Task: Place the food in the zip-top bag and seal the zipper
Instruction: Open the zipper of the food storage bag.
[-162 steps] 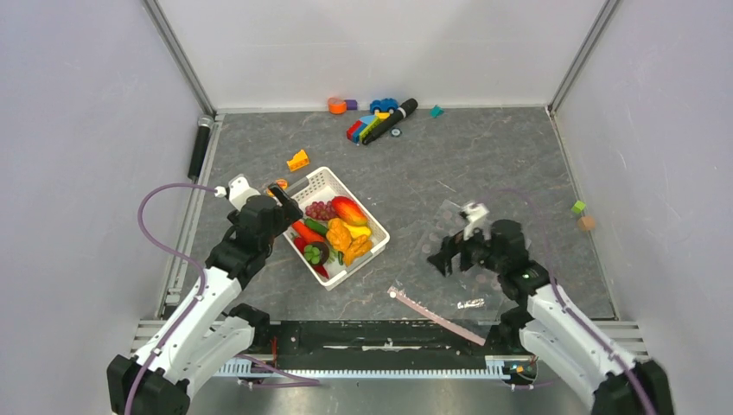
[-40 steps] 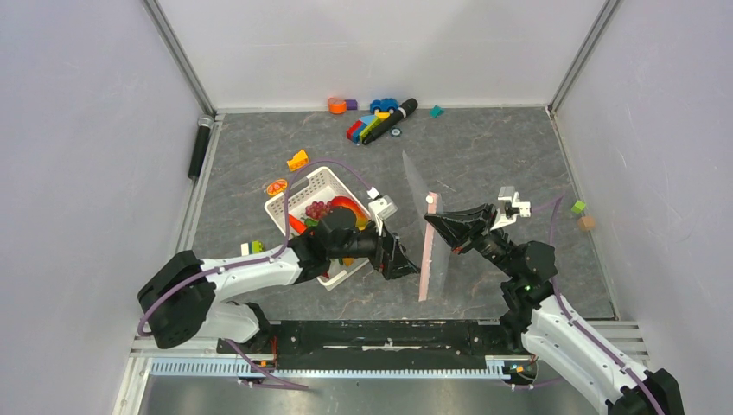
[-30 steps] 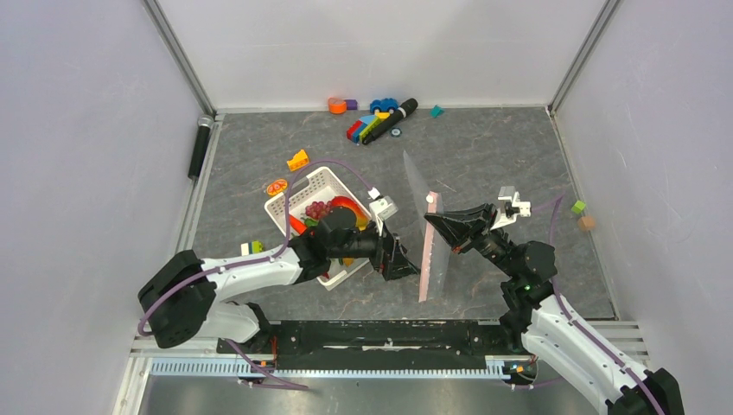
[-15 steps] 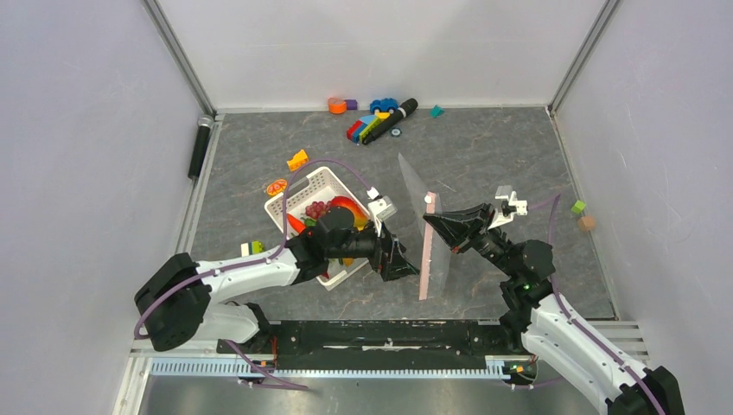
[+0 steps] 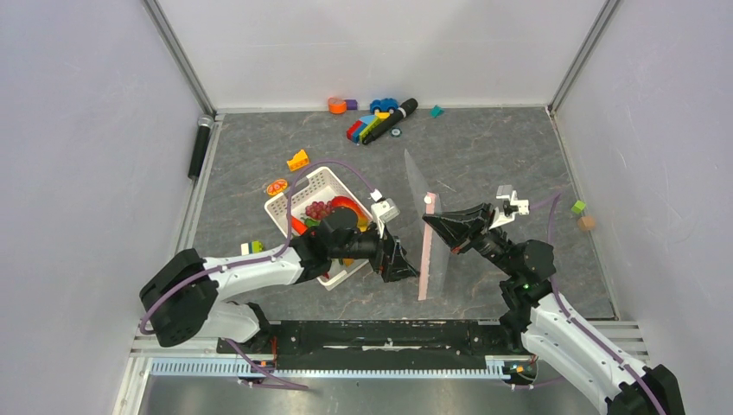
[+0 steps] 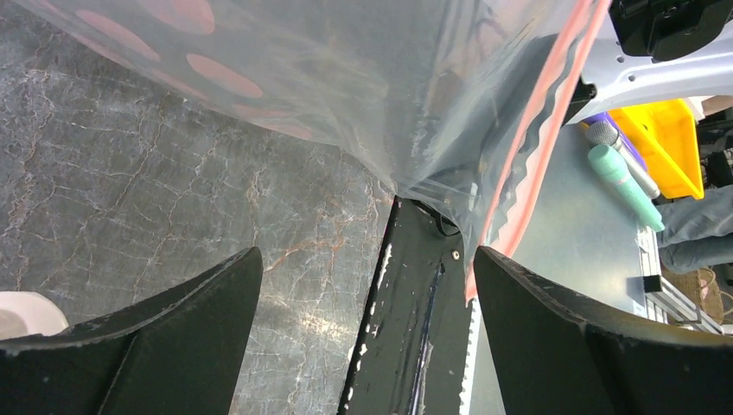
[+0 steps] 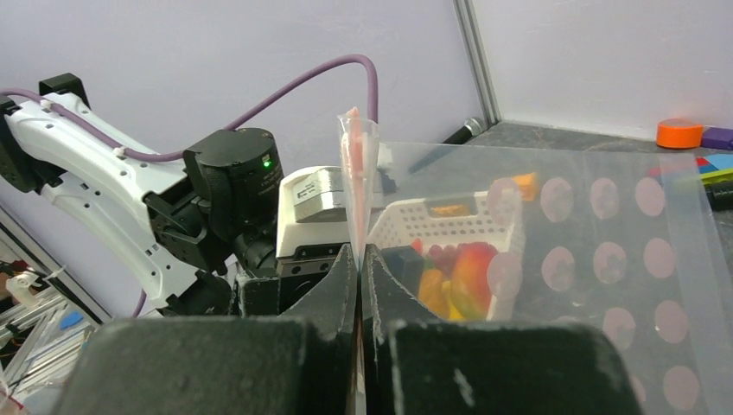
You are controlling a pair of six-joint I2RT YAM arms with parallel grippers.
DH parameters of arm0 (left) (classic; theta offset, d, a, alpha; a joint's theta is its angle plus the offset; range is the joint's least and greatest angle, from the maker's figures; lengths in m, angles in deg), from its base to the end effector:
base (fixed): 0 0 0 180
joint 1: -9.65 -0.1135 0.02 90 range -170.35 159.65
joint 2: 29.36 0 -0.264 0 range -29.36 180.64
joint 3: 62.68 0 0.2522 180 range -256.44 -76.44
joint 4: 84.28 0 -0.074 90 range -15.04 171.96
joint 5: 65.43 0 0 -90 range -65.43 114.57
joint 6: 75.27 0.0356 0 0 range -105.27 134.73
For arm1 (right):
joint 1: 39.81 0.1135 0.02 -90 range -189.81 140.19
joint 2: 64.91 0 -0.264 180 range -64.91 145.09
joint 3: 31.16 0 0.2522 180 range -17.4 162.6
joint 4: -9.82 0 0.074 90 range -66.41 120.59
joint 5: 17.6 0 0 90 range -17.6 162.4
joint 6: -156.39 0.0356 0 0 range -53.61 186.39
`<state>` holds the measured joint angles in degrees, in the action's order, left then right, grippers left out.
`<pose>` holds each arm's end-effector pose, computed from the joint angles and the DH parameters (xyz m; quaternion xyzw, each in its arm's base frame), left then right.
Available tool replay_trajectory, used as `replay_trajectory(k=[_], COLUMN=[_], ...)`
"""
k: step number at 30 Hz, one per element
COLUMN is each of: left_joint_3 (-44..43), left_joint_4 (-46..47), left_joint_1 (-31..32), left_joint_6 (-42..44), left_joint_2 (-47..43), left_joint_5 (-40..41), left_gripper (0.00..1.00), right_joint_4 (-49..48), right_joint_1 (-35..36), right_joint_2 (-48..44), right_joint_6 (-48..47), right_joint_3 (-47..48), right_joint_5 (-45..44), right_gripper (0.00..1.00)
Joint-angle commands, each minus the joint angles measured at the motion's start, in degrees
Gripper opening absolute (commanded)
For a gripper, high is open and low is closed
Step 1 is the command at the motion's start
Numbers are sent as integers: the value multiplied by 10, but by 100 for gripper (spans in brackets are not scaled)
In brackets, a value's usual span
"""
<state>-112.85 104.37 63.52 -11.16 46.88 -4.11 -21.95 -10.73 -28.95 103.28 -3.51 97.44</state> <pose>0.1537 -0.2396 0.2276 0.3310 0.7223 -0.5209 0.3120 0.1267 0.0877 0.2744 -0.1444 0.5466 0.5441 0.6199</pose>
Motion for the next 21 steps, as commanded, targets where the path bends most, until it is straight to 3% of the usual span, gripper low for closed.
replay_trajectory(k=[1,12,21], left_joint_3=[-16,-13,-34], left_joint_4=[22,74,108], left_joint_1=[3,4,9], left_joint_6=[18,-17,-53], left_joint_2=[4,28,57], left_joint_5=[-12,-52,-75], left_gripper=[97,97,91], right_joint_4=[-47,-80,-107], right_joint_1=[-3,-3,-3], right_joint_2=[2,15,20], right_joint_6=[19,33,32], right_joint_3=[13,-7,-43], right_joint_5=[13,-14,-50], right_gripper=[0,0,0])
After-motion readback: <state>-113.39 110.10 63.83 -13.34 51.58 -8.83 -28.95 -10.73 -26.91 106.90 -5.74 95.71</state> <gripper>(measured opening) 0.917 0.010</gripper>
